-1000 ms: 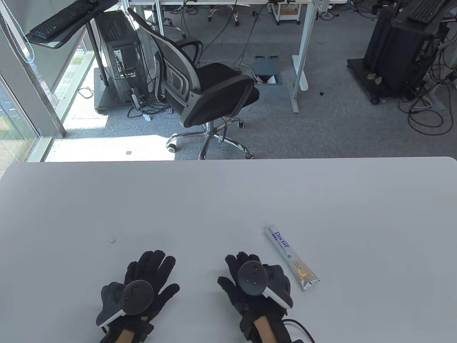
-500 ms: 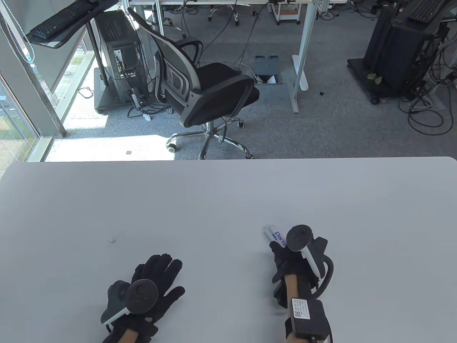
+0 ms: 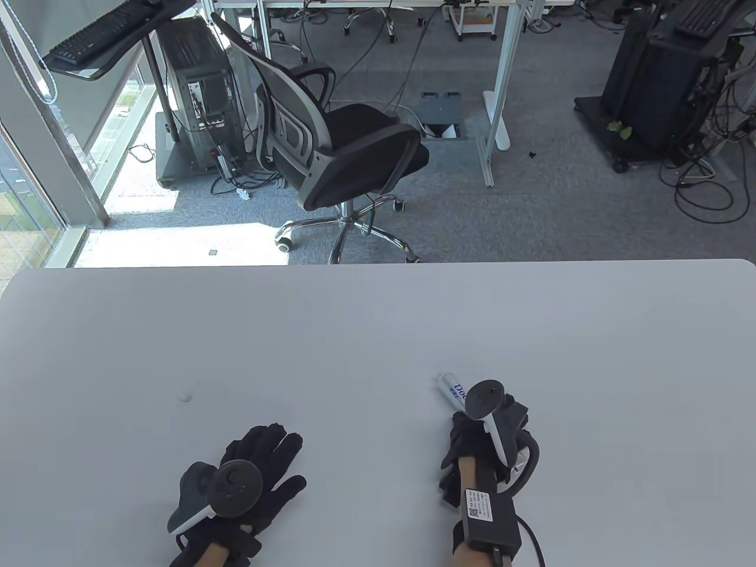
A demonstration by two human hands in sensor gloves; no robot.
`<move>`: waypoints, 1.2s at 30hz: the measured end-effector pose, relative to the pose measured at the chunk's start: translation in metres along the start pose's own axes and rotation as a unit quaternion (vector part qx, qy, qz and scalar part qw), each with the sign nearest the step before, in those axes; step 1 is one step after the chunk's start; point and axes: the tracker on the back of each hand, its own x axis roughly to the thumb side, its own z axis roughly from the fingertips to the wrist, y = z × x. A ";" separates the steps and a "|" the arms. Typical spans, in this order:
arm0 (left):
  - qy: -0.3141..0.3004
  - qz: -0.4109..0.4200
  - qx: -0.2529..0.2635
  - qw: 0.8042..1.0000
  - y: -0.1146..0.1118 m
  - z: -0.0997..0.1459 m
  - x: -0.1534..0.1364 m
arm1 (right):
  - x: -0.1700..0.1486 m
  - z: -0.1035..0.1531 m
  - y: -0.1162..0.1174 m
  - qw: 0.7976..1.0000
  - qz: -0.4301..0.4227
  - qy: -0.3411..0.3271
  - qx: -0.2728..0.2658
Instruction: Screw tube cap onto toothpaste tube (Screw with left hand)
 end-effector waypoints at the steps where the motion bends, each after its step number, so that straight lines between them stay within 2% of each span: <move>1: 0.000 0.001 0.002 1.000 0.000 0.000 0.000 | -0.002 0.002 -0.003 1.000 -0.016 -0.010 0.004; 5: 0.000 0.000 0.000 1.000 0.000 0.000 0.000 | -0.010 0.011 -0.016 0.993 -0.099 -0.070 0.002; 8: -0.011 0.006 0.001 1.000 0.000 -0.001 -0.001 | -0.012 0.019 -0.025 0.975 -0.165 -0.146 0.016; 11: -0.007 0.005 0.014 1.000 0.004 -0.004 -0.003 | -0.006 0.031 -0.031 0.959 -0.218 -0.178 0.034; 13: 0.004 -0.010 0.011 1.000 0.009 -0.008 -0.004 | 0.002 0.041 -0.036 0.950 -0.236 -0.202 0.036; 15: 0.013 -0.072 0.006 0.997 0.018 -0.016 -0.007 | 0.011 0.054 -0.041 0.941 -0.248 -0.224 0.048; 18: 0.055 -0.168 -0.011 0.984 0.042 -0.031 -0.031 | 0.027 0.080 -0.049 0.927 -0.256 -0.267 0.057; 22: 0.150 -0.151 0.005 0.977 0.070 -0.041 -0.083 | 0.042 0.112 -0.053 0.917 -0.235 -0.314 0.063; 25: 0.204 -0.178 -0.009 0.963 0.083 -0.046 -0.115 | 0.049 0.130 -0.047 0.909 -0.223 -0.337 0.099; 27: 0.238 -0.247 -0.024 0.939 0.089 -0.050 -0.136 | 0.055 0.144 -0.034 0.898 -0.221 -0.354 0.139; 32: 0.272 -0.170 -0.025 0.947 0.080 -0.062 -0.160 | 0.058 0.153 0.000 0.875 -0.241 -0.373 0.194; 36: 0.281 -0.176 -0.065 0.941 0.063 -0.078 -0.163 | 0.061 0.153 0.007 0.877 -0.214 -0.382 0.199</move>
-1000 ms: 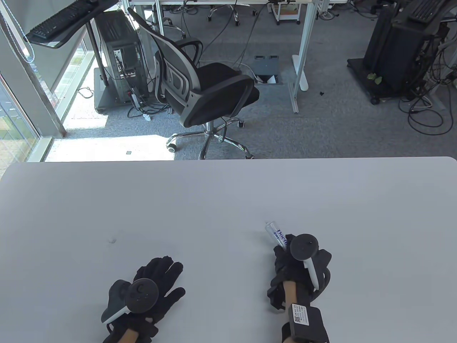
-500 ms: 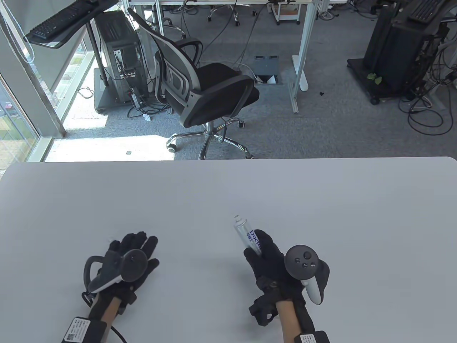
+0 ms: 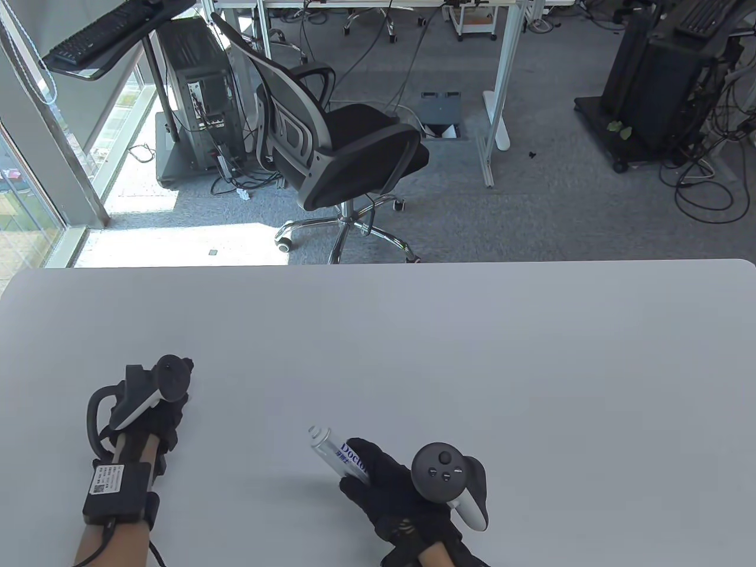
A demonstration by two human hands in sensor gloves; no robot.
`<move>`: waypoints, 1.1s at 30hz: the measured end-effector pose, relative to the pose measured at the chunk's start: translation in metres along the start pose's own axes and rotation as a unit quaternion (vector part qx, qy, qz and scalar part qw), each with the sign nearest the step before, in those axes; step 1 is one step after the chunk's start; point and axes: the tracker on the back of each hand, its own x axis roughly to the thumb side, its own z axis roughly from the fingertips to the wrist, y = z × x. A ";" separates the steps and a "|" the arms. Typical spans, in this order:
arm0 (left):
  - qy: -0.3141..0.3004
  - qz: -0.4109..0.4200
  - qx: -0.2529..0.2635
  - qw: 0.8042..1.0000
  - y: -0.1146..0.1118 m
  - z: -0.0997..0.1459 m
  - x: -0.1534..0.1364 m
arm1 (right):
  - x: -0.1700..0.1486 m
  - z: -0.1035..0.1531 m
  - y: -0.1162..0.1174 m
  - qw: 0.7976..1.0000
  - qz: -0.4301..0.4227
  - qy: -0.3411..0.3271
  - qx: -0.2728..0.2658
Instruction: Screw tube cap onto toothpaste tube (Screw with left hand)
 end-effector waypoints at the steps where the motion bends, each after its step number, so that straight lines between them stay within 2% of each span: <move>1: 0.011 -0.011 -0.006 1.000 -0.004 -0.004 0.002 | -0.001 -0.001 0.001 1.000 0.001 0.000 0.004; 4: 0.016 -0.020 -0.013 1.000 -0.013 -0.011 0.005 | -0.004 -0.003 0.001 1.000 -0.003 -0.001 0.018; 6: 0.014 -0.028 0.003 1.000 -0.016 -0.011 0.008 | -0.006 -0.004 0.001 1.000 0.001 0.002 0.025; 8: 0.003 -0.036 0.010 0.999 -0.016 -0.009 0.012 | -0.008 -0.006 0.002 0.999 0.007 0.003 0.038; 10: -0.014 -0.029 -0.004 0.999 -0.012 -0.002 0.018 | -0.010 -0.008 0.003 0.998 0.000 0.005 0.058; 14: -0.085 0.083 0.031 0.992 0.013 0.030 0.039 | -0.011 -0.010 0.007 0.998 0.007 0.004 0.070; 17: -0.153 0.169 0.068 0.971 0.032 0.068 0.056 | -0.011 -0.009 0.009 0.997 0.019 0.005 0.076; 21: -0.207 0.259 0.081 0.940 0.035 0.110 0.071 | -0.006 -0.006 0.011 0.997 0.040 0.002 0.070; 23: -0.233 0.356 0.069 0.902 0.030 0.132 0.078 | -0.003 -0.002 0.013 0.996 0.057 -0.004 0.063; 25: -0.254 0.399 0.063 0.879 0.025 0.147 0.082 | -0.001 0.001 0.014 0.996 0.068 -0.007 0.061; 29: -0.280 0.405 0.082 0.867 0.018 0.161 0.083 | 0.002 0.005 0.014 0.995 0.083 -0.012 0.058; 31: -0.273 0.462 0.098 0.838 0.005 0.161 0.080 | -0.001 0.004 0.016 0.994 0.090 -0.008 0.063; 33: -0.269 0.508 0.068 0.815 -0.005 0.158 0.079 | -0.003 0.003 0.019 0.993 0.093 -0.002 0.071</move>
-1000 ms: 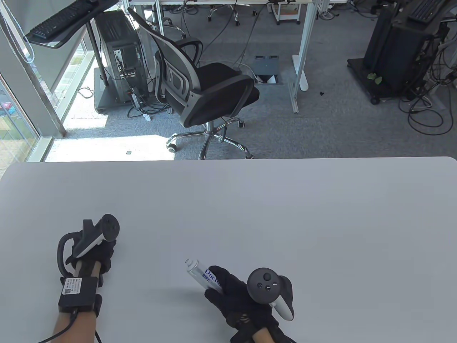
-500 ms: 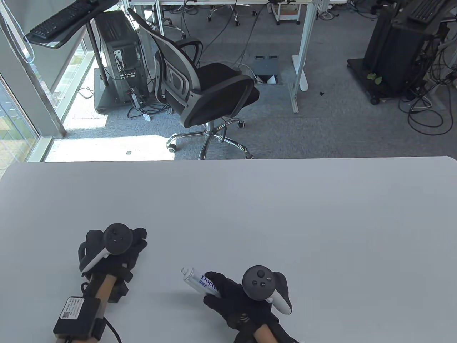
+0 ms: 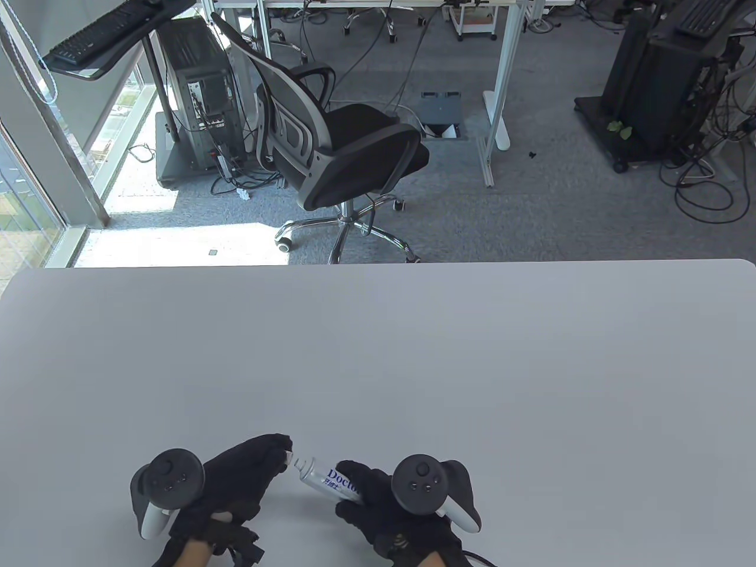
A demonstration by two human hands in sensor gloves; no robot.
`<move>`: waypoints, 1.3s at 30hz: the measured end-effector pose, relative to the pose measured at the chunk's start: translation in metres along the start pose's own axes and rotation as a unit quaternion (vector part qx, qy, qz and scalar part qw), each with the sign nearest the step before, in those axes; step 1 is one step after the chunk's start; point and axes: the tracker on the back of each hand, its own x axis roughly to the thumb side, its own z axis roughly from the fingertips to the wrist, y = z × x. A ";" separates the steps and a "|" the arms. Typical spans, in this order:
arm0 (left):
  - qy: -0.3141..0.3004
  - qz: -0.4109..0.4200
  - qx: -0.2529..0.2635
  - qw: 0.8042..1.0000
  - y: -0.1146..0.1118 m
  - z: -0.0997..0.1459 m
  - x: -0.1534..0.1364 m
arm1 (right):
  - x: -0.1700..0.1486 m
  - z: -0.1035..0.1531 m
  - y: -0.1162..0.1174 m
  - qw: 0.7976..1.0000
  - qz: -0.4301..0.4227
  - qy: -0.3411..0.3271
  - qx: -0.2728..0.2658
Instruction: Screw tube cap onto toothpaste tube (Screw with left hand)
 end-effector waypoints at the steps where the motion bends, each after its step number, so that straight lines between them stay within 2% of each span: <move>1: 0.001 0.006 -0.009 1.000 -0.001 0.000 -0.002 | 0.000 -0.001 0.001 1.000 0.002 0.000 0.003; 7: 0.003 0.015 -0.043 0.999 -0.005 0.001 -0.010 | 0.001 -0.003 0.006 1.000 0.005 0.002 0.011; 15: -0.015 -0.045 -0.031 0.998 -0.007 0.002 -0.006 | -0.001 -0.004 0.007 1.000 0.018 0.011 0.020; 19: -0.023 -0.039 -0.069 0.997 -0.011 0.001 -0.005 | -0.003 -0.006 0.010 0.999 0.034 0.015 0.038; 23: -0.033 -0.053 -0.081 0.995 -0.013 0.000 -0.003 | -0.006 -0.006 0.011 0.998 0.035 0.021 0.042; 29: 0.001 -0.050 -0.036 0.998 -0.010 0.003 -0.011 | -0.005 -0.004 0.008 0.999 0.027 0.017 0.030; 31: 0.013 -0.043 -0.044 0.998 -0.012 0.003 -0.013 | -0.005 -0.004 0.008 0.999 0.026 0.016 0.032; 37: -0.026 -0.041 -0.070 0.996 -0.013 0.001 -0.005 | -0.007 -0.004 0.009 0.999 0.021 0.019 0.036; 39: -0.024 -0.047 -0.064 0.996 -0.013 0.002 -0.004 | -0.007 -0.004 0.008 0.999 0.020 0.019 0.033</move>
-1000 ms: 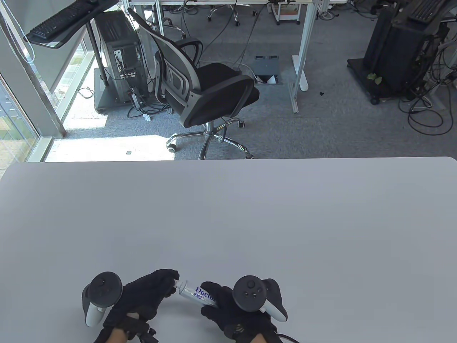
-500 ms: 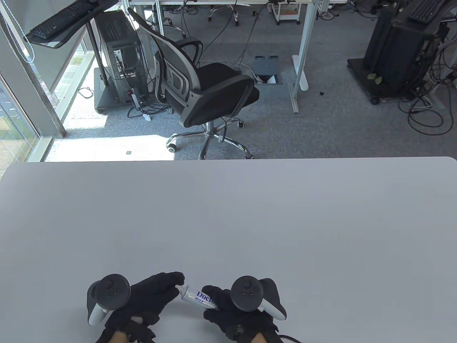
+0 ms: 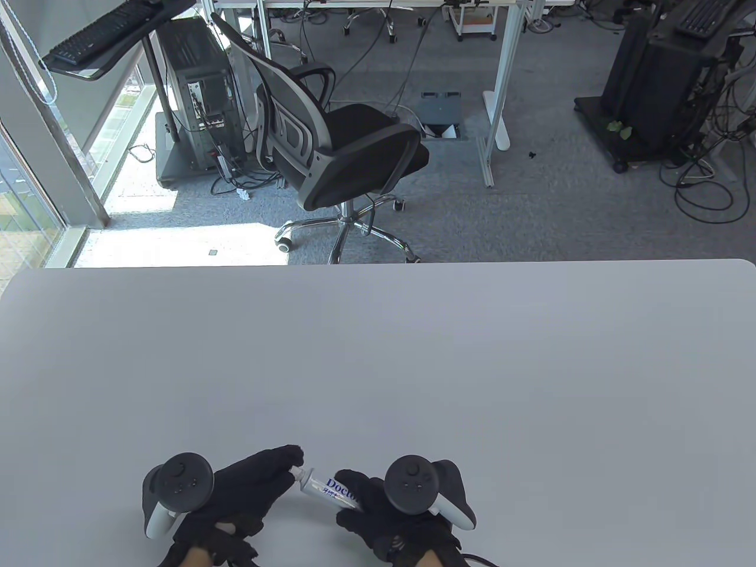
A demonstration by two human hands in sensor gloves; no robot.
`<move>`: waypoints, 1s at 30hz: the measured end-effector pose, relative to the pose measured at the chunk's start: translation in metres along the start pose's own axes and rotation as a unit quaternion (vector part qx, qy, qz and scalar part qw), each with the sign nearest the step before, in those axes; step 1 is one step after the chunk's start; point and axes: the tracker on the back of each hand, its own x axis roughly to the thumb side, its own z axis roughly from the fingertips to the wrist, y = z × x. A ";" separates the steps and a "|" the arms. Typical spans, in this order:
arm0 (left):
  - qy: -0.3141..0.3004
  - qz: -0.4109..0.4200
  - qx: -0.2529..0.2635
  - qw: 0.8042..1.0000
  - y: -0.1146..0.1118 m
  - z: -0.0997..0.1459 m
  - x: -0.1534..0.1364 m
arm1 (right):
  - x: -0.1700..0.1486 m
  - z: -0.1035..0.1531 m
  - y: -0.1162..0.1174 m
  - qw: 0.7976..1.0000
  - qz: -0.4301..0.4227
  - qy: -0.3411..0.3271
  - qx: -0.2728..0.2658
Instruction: Screw tube cap onto toothpaste tube (Screw with left hand)
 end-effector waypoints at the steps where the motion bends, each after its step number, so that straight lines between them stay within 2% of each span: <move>1: 0.004 -0.001 0.004 1.000 -0.001 0.000 -0.001 | 0.000 0.000 0.000 1.000 0.000 0.000 0.000; 5: 0.038 -0.006 0.019 0.999 -0.004 0.002 -0.006 | 0.000 0.000 0.001 1.000 0.002 -0.001 0.005; 13: -0.001 0.003 0.001 1.000 -0.004 0.000 0.000 | 0.000 0.000 0.001 1.000 0.004 0.000 0.005; 17: 0.022 -0.008 0.027 0.999 -0.003 0.003 -0.004 | 0.001 0.001 0.001 1.000 0.002 -0.004 0.002; 24: -0.005 0.009 -0.007 1.000 -0.001 -0.001 -0.001 | 0.001 0.000 0.001 1.000 0.001 -0.005 0.004; 30: 0.024 -0.004 0.018 1.000 0.000 0.002 -0.008 | 0.002 0.000 0.001 1.000 0.001 -0.007 0.002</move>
